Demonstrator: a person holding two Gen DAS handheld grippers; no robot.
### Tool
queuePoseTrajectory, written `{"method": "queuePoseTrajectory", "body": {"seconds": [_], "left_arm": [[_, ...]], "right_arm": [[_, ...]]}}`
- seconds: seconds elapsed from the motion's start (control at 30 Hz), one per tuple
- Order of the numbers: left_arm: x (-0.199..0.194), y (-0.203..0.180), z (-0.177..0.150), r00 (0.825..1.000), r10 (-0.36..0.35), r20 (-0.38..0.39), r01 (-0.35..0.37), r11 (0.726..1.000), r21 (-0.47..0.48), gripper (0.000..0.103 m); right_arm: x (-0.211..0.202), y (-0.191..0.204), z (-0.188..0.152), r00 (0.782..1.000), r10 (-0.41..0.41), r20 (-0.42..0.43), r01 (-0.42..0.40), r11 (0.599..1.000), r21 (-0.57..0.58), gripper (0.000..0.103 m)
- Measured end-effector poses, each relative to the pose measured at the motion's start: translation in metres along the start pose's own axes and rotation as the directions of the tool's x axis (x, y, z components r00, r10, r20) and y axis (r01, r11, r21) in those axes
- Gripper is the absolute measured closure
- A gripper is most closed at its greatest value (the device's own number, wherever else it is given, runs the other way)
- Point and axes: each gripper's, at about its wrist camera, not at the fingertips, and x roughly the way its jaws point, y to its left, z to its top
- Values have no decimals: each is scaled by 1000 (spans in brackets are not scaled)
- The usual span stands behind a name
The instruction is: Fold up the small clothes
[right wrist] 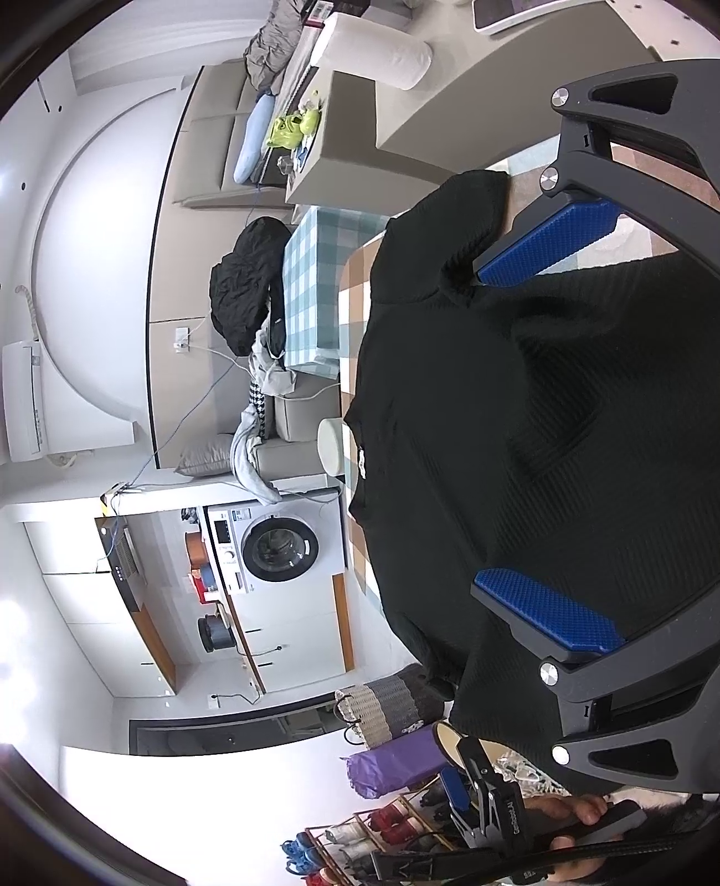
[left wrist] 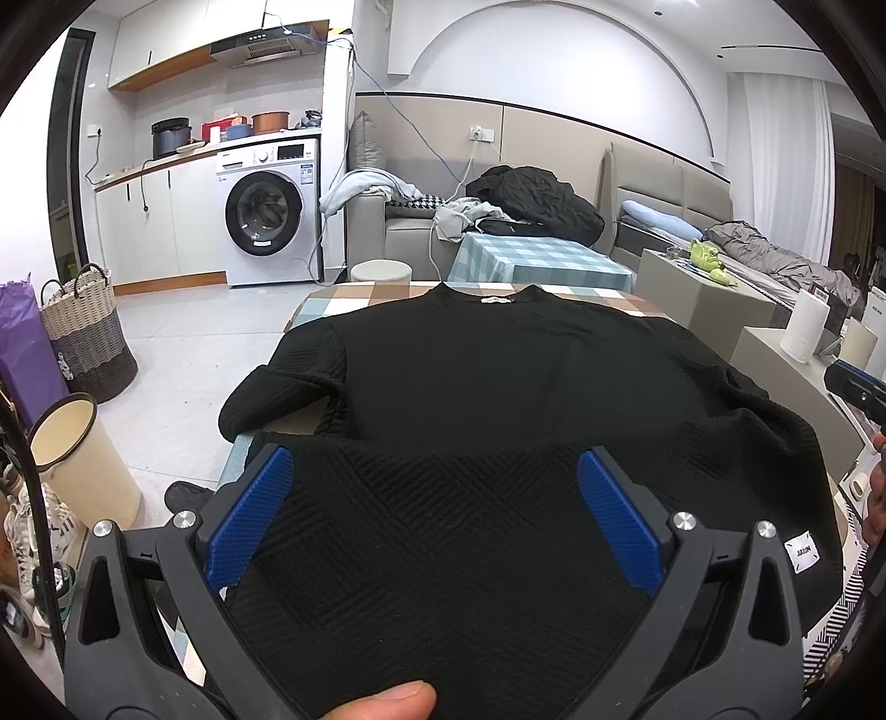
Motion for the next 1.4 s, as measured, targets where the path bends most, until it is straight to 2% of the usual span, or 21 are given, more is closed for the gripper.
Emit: {"method": "queuePoseTrajectory", "body": {"seconds": [0.4, 0.67, 1.03, 1.4], "left_arm": [[14, 7, -2, 999, 9, -40, -9, 1000, 6, 1], [33, 10, 3, 997, 14, -76, -13, 1000, 2, 1], [55, 18, 14, 994, 17, -109, -19, 1000, -14, 1], [76, 33, 29, 992, 31, -125, -38, 998, -49, 1]], "right_arm": [[11, 0, 0, 999, -8, -50, 9, 1000, 19, 0], [17, -9, -1, 997, -38, -65, 40, 999, 34, 0], [32, -9, 1, 986, -98, -132, 102, 994, 29, 0], [48, -24, 8, 984, -64, -168, 89, 986, 142, 0]]}}
